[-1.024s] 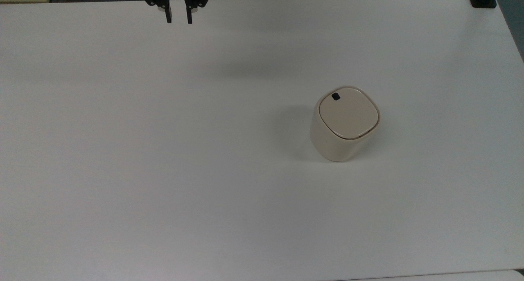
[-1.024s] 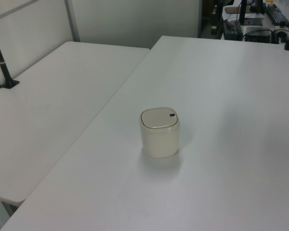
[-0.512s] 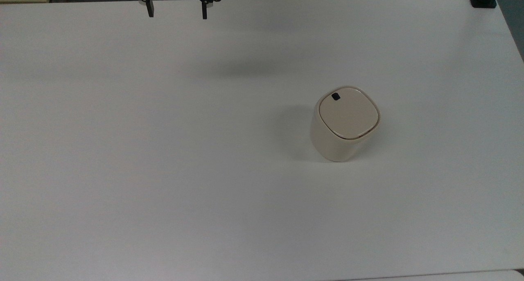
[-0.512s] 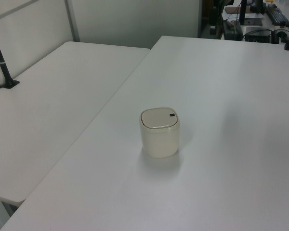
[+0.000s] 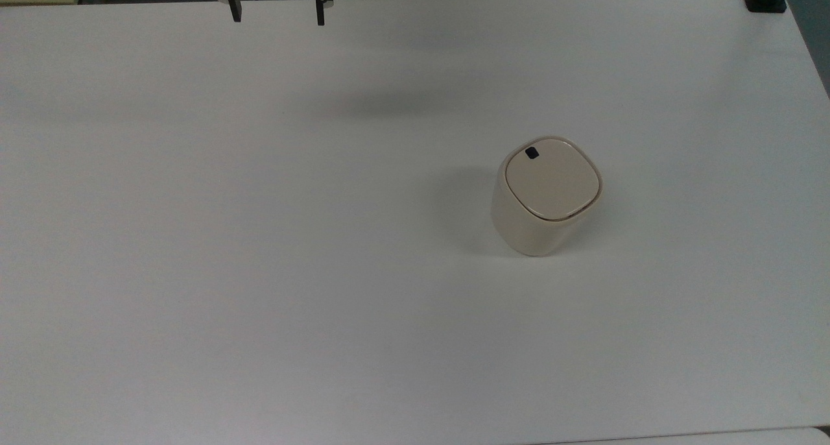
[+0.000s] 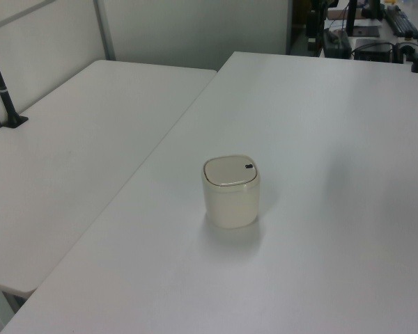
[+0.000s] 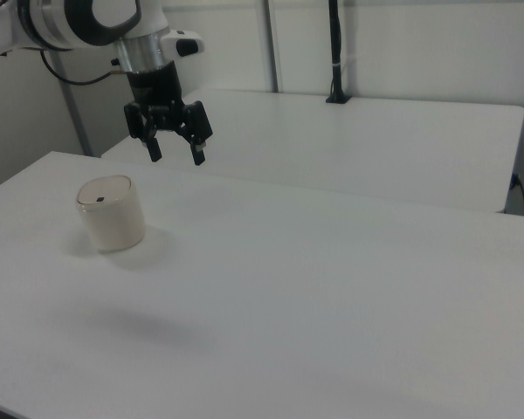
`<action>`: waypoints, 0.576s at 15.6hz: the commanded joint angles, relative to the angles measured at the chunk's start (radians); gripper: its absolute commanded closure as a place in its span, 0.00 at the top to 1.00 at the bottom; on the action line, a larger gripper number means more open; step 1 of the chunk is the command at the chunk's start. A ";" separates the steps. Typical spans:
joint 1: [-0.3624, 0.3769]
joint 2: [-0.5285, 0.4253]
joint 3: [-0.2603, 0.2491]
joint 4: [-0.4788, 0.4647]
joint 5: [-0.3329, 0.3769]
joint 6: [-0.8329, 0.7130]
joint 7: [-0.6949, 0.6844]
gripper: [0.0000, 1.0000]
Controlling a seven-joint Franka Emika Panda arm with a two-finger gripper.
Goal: Close the trash bin
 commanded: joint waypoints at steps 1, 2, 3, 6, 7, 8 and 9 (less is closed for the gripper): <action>-0.006 -0.040 0.002 -0.024 0.021 -0.038 0.063 1.00; -0.006 -0.040 0.002 -0.024 0.022 -0.036 0.082 1.00; -0.004 -0.039 0.002 -0.022 0.022 -0.032 0.083 1.00; -0.006 -0.035 0.002 -0.019 0.021 -0.021 0.082 1.00; -0.004 -0.035 0.002 -0.019 0.021 -0.019 0.082 1.00; -0.004 -0.034 0.002 -0.017 0.021 -0.018 0.080 1.00; -0.004 -0.032 0.002 -0.017 0.021 -0.018 0.080 1.00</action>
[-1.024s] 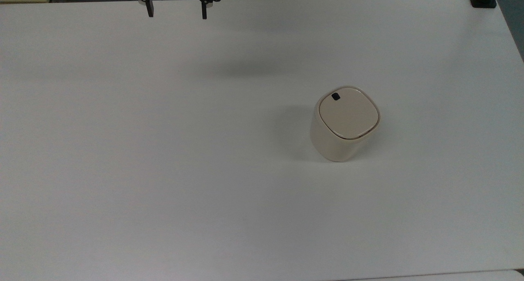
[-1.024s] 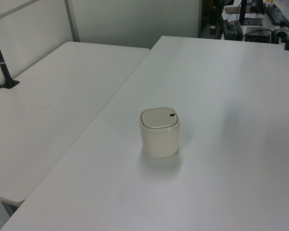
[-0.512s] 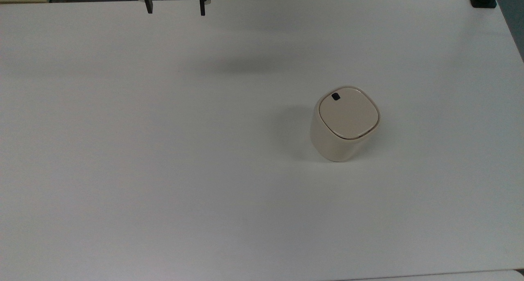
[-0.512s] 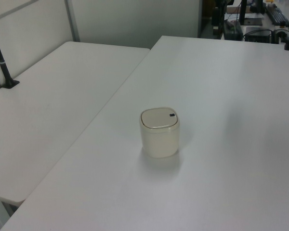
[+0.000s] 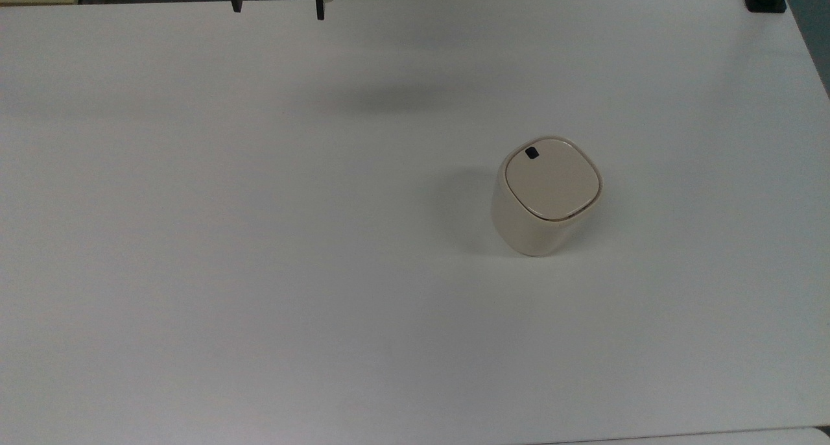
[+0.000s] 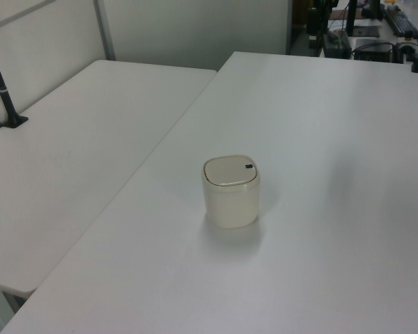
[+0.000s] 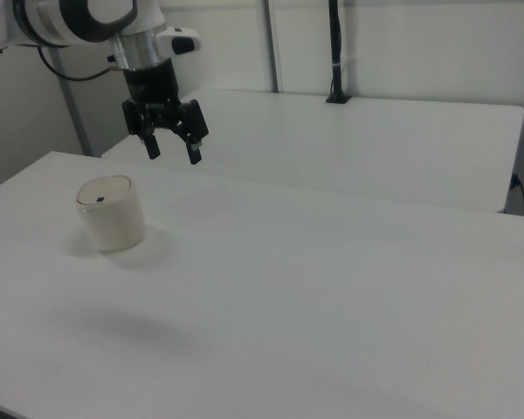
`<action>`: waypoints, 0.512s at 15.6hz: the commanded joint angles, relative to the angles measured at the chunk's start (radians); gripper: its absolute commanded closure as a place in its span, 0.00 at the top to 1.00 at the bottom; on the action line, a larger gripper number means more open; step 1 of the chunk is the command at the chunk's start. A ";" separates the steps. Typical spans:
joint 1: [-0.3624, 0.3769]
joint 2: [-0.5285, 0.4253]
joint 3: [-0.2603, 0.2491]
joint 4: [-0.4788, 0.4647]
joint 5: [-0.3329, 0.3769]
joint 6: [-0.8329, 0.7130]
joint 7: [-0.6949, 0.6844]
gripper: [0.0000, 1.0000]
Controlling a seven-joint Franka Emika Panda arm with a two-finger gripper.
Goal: Close the trash bin
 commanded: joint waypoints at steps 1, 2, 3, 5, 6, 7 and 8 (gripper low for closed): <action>-0.004 -0.020 0.004 -0.018 0.019 -0.005 0.014 1.00; -0.004 -0.018 0.004 -0.018 0.017 -0.005 0.013 1.00; -0.004 -0.017 0.004 -0.018 0.017 -0.005 0.013 1.00; -0.004 -0.015 0.004 -0.016 0.017 -0.003 0.013 1.00; -0.004 -0.015 0.004 -0.017 0.017 0.004 0.013 1.00; -0.004 -0.015 0.004 -0.018 0.017 0.006 0.013 1.00; -0.004 -0.015 0.004 -0.018 0.017 0.006 0.013 1.00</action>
